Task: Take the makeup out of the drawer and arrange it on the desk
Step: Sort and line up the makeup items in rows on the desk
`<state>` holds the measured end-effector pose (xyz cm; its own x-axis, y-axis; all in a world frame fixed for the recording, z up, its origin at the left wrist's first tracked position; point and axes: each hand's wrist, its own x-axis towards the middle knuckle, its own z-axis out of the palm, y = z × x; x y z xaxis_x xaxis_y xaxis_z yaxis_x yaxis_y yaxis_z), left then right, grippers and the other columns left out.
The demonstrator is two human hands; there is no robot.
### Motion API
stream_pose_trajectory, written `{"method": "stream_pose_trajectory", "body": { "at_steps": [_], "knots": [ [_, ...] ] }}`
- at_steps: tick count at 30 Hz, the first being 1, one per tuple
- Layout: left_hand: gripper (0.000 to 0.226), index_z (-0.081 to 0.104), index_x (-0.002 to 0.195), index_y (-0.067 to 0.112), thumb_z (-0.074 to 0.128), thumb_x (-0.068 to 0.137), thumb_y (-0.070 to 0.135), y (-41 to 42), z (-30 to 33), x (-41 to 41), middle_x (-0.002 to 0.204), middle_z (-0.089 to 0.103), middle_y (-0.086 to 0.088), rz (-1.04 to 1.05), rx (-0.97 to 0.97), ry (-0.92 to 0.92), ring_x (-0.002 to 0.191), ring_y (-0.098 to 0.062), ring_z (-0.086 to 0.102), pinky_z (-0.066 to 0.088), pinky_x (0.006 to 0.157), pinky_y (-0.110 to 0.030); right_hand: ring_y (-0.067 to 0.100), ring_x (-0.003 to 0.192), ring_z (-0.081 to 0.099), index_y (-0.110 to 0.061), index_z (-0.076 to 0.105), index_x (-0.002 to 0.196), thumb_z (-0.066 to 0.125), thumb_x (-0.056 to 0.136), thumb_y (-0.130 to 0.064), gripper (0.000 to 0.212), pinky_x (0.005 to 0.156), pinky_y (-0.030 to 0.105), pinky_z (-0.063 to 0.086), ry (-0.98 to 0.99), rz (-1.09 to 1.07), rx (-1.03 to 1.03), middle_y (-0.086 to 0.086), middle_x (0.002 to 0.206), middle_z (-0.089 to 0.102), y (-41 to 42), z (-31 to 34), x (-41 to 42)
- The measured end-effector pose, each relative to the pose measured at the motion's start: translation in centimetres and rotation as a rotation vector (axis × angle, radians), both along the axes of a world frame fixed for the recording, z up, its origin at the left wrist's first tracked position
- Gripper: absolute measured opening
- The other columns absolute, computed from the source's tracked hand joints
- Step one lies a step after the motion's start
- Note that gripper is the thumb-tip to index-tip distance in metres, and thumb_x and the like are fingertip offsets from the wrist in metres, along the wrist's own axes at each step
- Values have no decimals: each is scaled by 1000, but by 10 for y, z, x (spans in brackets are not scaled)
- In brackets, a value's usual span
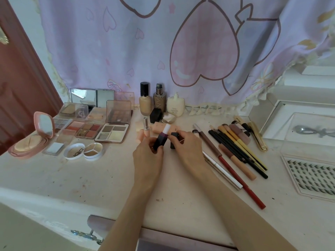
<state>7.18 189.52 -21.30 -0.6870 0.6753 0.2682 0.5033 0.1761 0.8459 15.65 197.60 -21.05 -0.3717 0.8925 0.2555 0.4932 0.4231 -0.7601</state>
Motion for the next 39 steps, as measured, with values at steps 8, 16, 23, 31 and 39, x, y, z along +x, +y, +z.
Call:
{"method": "stream_pose_trajectory", "body": {
  "at_steps": [8, 16, 23, 31, 39],
  "knots": [
    [13, 55, 95, 15, 62, 84, 12, 15, 4, -1, 96, 64, -5, -25, -41, 1, 74, -10, 54, 34, 61, -9, 12, 86, 52, -13, 58, 122, 55, 91, -22, 32, 86, 24, 41, 97, -3, -78, 7, 109, 60, -4, 0, 5],
    [26, 63, 111, 14, 58, 86, 10, 19, 3, -3, 103, 62, -9, -57, -90, 140, 93, -23, 55, 30, 69, -15, 20, 89, 55, -15, 67, 102, 54, 89, -23, 20, 76, 25, 37, 15, -16, -80, 8, 93, 61, -2, 1, 3],
    [21, 64, 106, 11, 60, 86, 14, 20, 3, -1, 102, 63, -6, -23, -90, 145, 93, -20, 54, 31, 71, -18, 22, 97, 55, -10, 63, 114, 55, 90, -23, 28, 72, 16, 26, 3, -74, -57, 7, 101, 56, -2, -1, 2],
    [14, 68, 98, 8, 62, 86, 14, 18, 4, -3, 82, 53, 6, -18, -30, 29, 105, -25, 54, 33, 73, -16, 19, 89, 57, -12, 68, 102, 61, 84, -11, 20, 71, 13, 29, 67, 2, -34, 8, 104, 63, -14, -1, 10],
    [15, 67, 98, 9, 59, 88, 17, 16, 3, -3, 100, 64, -6, -24, -24, 13, 105, -22, 55, 36, 76, -16, 25, 96, 57, -7, 66, 106, 58, 86, -9, 22, 80, 19, 35, 48, 10, -16, 12, 106, 62, -19, 4, 11]
  ]
}}
